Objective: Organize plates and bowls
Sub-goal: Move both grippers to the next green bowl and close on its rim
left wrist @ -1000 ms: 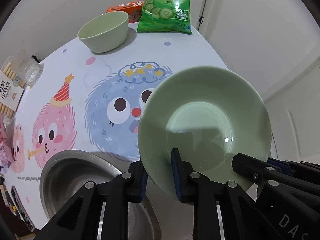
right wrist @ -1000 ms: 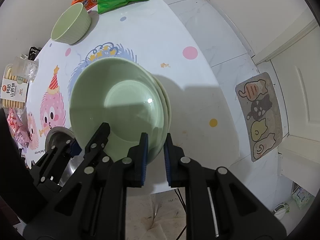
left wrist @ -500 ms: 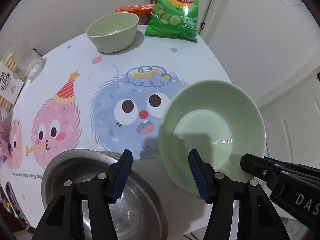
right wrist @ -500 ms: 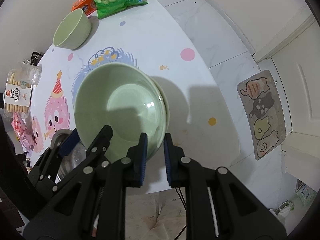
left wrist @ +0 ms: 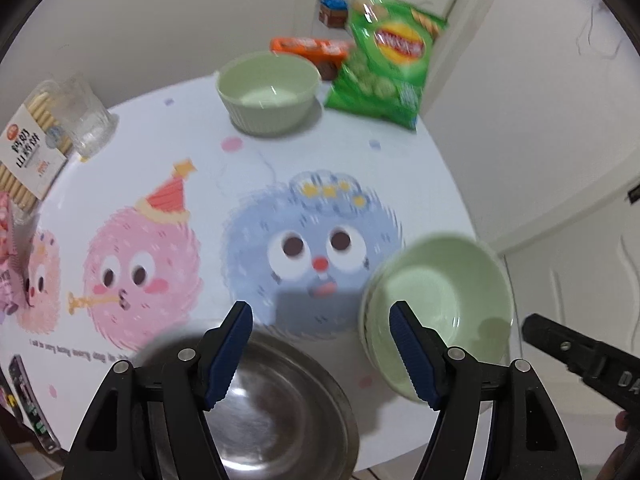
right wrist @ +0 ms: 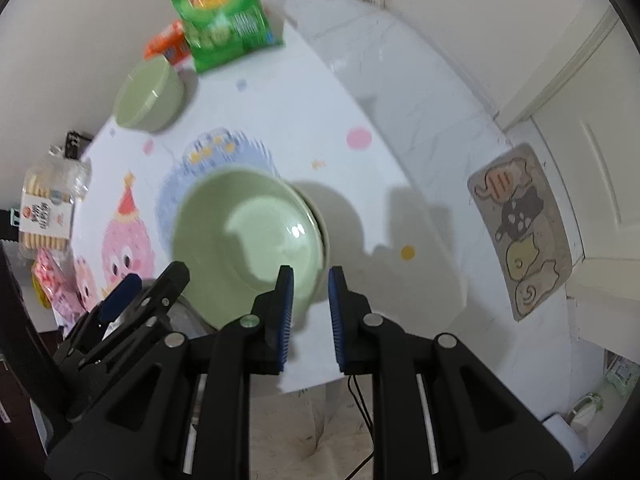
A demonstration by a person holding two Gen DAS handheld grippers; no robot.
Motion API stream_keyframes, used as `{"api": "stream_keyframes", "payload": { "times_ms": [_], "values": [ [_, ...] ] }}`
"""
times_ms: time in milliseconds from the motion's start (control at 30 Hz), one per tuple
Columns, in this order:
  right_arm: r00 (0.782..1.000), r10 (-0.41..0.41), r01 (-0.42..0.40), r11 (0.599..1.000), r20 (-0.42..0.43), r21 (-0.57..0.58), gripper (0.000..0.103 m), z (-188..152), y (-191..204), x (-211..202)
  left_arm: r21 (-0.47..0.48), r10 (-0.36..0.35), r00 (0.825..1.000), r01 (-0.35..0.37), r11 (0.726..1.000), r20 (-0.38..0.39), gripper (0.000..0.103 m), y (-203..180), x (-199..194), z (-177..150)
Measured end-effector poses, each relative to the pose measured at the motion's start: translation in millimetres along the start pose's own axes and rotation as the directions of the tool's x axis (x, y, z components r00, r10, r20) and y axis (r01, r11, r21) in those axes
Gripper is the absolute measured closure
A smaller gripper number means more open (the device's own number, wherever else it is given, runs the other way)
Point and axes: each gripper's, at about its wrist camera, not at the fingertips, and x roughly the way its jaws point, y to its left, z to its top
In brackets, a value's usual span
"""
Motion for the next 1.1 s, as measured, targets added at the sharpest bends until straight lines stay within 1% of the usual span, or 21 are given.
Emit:
{"api": "stream_keyframes", "payload": {
  "times_ms": [67,100,133,200,233,300,400,533,600,667,733,833,933,967,1100],
  "values": [
    [0.999,0.027,-0.027,1.0,0.045,-0.004,0.083,5.8,9.6,-15.7,-0.016,0.0,1.0,0.0,1.0,0.011,0.027,9.8,-4.8,12.9],
    [0.997,0.053,-0.053,0.999,0.062,-0.005,0.083,9.4,15.4,-21.0,-0.028,0.005,1.0,-0.005,1.0,0.023,0.024,18.5,-7.0,23.1],
    [0.993,0.09,-0.089,0.996,0.078,-0.01,0.081,14.0,23.6,-25.7,-0.037,0.012,0.999,-0.01,0.999,0.031,0.023,24.6,-7.4,30.7],
    [0.987,0.136,-0.134,0.991,0.088,-0.032,0.07,23.6,42.8,-27.0,-0.062,0.03,0.999,-0.028,0.998,0.042,0.022,40.3,-6.5,47.7],
    [0.984,0.156,-0.153,0.987,0.088,-0.045,0.062,29.9,53.9,-25.3,-0.086,0.042,0.998,-0.038,0.996,0.045,0.022,51.6,-4.4,59.9],
    [0.978,0.186,-0.18,0.982,0.093,-0.064,0.061,43.9,75.8,-18.2,-0.107,0.053,0.998,-0.048,0.993,0.042,0.021,63.3,0.4,74.5],
    [0.978,0.19,-0.184,0.981,0.084,-0.068,0.061,63.3,99.7,-1.9,-0.112,0.086,0.995,-0.08,0.99,0.056,0.021,75.7,11.9,99.1],
    [0.976,0.207,-0.203,0.978,0.074,-0.046,0.061,92.0,122.5,21.0,-0.12,0.109,0.992,-0.1,0.988,0.066,0.021,90.3,30.5,131.2],
    [0.976,0.204,-0.202,0.979,0.074,-0.034,0.061,107.4,130.8,31.2,-0.126,0.113,0.992,-0.105,0.986,0.058,0.021,95.1,39.2,142.0],
    [0.977,0.2,-0.199,0.98,0.07,-0.015,0.061,121.2,136.1,41.4,-0.127,0.102,0.994,-0.096,0.987,0.045,0.021,101.7,52.2,155.2],
    [0.977,0.207,-0.207,0.978,0.055,0.009,0.061,134.3,140.7,55.0,-0.121,0.107,0.993,-0.102,0.987,0.039,0.021,105.6,61.8,165.6],
    [0.984,0.172,-0.173,0.985,0.048,0.02,0.061,145.9,146.2,70.5,-0.124,0.1,0.995,-0.096,0.988,0.026,0.021,110.2,74.2,178.6],
    [0.985,0.173,-0.174,0.984,0.025,0.04,0.061,157.9,150.7,86.4,-0.11,0.11,0.994,-0.109,0.988,0.003,0.021,111.9,89.9,189.3],
    [0.987,0.161,-0.162,0.986,0.018,0.039,0.061,162.3,152.8,91.7,-0.107,0.112,0.994,-0.112,0.988,0.0,0.021,113.0,94.3,192.3],
    [0.992,0.125,-0.125,0.991,-0.001,0.046,0.061,175.8,157.0,108.1,-0.101,0.111,0.994,-0.113,0.989,-0.022,0.021,114.1,110.5,199.3]
  ]
}}
